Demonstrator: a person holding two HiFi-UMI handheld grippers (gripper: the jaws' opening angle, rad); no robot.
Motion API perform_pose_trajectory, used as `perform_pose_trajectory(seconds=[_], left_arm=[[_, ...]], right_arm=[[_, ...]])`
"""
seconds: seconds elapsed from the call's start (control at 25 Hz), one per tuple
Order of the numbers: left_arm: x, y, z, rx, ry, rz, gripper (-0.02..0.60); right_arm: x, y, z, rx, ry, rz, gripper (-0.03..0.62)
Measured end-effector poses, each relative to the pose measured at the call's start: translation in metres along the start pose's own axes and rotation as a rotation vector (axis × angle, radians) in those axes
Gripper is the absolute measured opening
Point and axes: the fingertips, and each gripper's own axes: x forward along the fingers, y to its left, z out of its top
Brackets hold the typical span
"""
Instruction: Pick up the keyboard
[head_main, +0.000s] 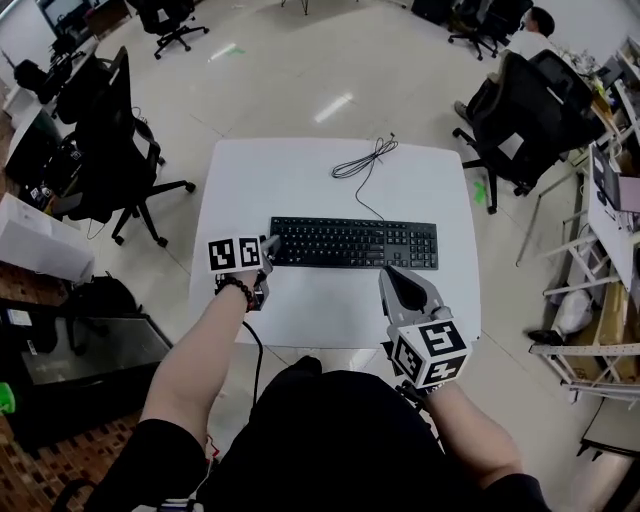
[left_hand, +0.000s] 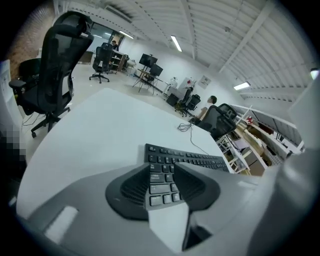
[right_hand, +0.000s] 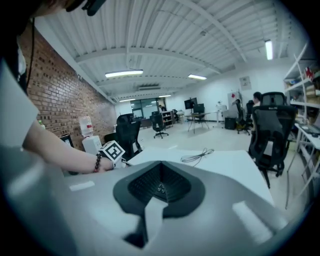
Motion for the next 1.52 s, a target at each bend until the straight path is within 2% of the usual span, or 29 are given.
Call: perform_pose_trajectory(seconds=[0.36, 0.56, 0.76, 0.96, 1.2, 1.4, 1.52], left_arm=[[0.039, 0.016, -0.014, -0.055, 0.108, -0.052, 0.132], [0.042, 0.015, -0.013, -0.078, 0.113, -0.096, 0.134], [0.038, 0.014, -0.015, -0.079, 0.121, -0.092, 0.138], [0.018, 0.002, -0.007, -0.089, 0.098, -0.121, 0.131], [-0.011, -0.023, 0.021, -0.086, 0.031, -0.18, 0.094], [-0.029, -0.043, 0.035, -0.069, 0.004, -0.206, 0.086], [-0.034, -0.052, 0.041, -0.059, -0.005, -0.211, 0.084]], right_arm=[[0.042, -0.019, -0.033, 0.109, 0.091, -0.048, 0.002], [0.049, -0.024, -0.039, 0.127, 0.109, -0.065, 0.002], [0.053, -0.021, -0.045, 0.139, 0.126, -0.063, 0.002], [0.053, -0.025, -0.058, 0.191, 0.147, -0.076, 0.002], [0.056, -0.028, -0.071, 0.293, 0.164, -0.073, 0.002], [0.056, -0.034, -0.081, 0.44, 0.171, -0.052, 0.01], [0.057, -0.04, -0.094, 0.568, 0.179, -0.039, 0.077]])
